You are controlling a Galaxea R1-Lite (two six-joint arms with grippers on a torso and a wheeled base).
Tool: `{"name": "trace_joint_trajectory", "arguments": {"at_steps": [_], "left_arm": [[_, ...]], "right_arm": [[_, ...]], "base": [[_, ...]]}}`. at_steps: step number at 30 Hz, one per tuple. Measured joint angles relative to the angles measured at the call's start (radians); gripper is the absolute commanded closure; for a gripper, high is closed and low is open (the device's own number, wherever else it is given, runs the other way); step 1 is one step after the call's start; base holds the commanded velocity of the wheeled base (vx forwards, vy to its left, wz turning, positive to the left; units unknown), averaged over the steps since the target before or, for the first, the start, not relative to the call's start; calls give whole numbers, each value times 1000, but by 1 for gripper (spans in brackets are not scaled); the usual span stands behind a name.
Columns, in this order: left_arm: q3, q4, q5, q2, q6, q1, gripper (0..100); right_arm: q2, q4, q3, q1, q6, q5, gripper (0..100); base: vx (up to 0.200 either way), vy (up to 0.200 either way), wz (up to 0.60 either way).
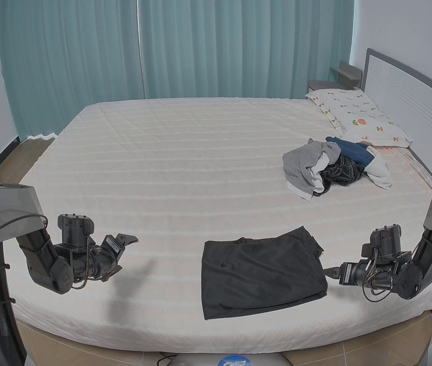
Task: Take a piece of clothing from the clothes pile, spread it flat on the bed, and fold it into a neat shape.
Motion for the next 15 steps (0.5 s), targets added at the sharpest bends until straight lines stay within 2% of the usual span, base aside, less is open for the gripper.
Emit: {"name": "trace_joint_trajectory", "arguments": {"at_steps": [3,9,15], "left_arm": [[1,-21,13,3,0,-1,0],[8,-63,34,14,0,-8,0],[11,-75,46,23,0,-11,0]], "right_arm": [[-18,0,-37,0,61,28,0],[26,0,-183,9,194,55,0],[150,0,-350,17,293,63,0]], "base": [[0,0,0],[200,0,0],[0,0,0]]}}
